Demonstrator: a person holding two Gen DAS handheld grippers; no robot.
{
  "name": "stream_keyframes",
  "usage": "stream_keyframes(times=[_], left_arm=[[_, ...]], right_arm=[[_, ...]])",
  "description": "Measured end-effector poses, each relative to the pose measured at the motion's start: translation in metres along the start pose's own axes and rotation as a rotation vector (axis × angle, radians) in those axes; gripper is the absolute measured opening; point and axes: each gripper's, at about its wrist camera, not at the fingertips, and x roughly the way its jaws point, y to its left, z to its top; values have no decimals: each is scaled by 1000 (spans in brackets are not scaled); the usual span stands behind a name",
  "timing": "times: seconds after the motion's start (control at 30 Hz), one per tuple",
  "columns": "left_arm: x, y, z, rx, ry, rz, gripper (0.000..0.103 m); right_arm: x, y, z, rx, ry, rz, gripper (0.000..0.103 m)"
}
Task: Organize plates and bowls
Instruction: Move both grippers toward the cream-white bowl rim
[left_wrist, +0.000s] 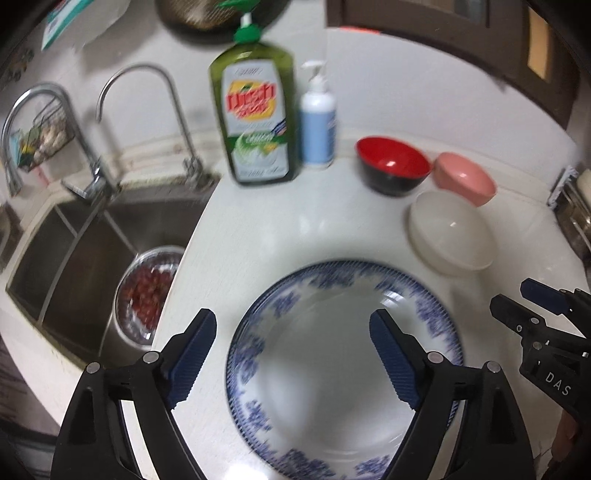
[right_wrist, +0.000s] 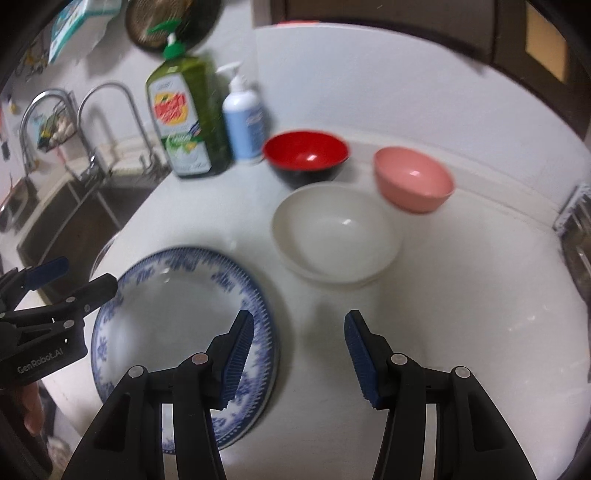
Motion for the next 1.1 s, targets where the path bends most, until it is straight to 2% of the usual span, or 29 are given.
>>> stream_keyframes(times=[0.3,0.5,0.87,1.1], left_arm=[[4,-32,32,62,-45,-48,89],[22,-51,46,91,-16,-90,89],[57,-76,73,131,-8,-109,89],[90,-93,83,149,46,-119,86]], right_arm=[[-7,-37,18,72,-67,-68,52],[1,-58,26,128,-65,-81,52],[30,-83,40,185,-21,-68,52],[53,-94,48,205,10,-58,52]])
